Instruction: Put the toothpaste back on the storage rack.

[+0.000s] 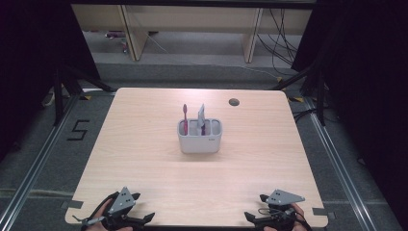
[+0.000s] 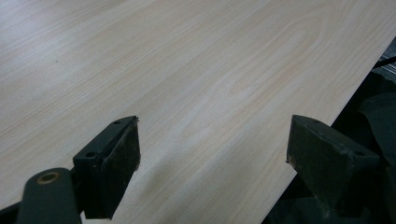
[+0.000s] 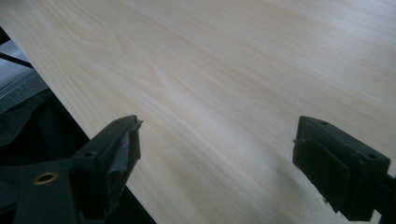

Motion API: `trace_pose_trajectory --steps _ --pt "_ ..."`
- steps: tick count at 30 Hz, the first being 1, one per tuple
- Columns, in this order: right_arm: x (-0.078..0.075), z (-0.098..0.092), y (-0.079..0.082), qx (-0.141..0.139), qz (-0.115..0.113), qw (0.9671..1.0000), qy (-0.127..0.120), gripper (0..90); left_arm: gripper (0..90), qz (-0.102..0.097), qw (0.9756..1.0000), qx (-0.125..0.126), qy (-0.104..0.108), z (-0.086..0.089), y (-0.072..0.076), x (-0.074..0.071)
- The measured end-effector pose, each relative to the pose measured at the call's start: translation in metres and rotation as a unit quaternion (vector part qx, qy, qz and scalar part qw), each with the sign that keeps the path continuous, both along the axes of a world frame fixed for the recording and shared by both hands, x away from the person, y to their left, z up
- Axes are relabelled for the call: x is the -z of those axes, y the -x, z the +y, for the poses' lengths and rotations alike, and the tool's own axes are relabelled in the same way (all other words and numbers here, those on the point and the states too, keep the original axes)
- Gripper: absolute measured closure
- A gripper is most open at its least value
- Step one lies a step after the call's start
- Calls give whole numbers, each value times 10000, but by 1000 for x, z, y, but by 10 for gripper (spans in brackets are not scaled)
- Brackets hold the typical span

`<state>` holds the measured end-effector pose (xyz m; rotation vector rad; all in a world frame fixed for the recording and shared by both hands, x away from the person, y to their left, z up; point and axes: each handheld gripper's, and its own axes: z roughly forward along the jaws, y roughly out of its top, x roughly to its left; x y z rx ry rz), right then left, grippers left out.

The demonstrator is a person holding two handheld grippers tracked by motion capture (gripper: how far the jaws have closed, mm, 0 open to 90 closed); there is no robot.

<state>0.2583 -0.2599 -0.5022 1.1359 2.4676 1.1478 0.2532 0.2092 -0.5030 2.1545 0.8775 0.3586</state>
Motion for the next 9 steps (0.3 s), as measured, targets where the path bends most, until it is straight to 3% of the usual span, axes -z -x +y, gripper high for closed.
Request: trace_pose_trajectory --steps 7,9 --pt "-1 -1 0 55 -60 9999 68 157 168 0 10000 -3 1 0 0 0" --pt "-1 1 2 135 127 9998 -75 157 168 4 10000 -6 1 0 0 0"
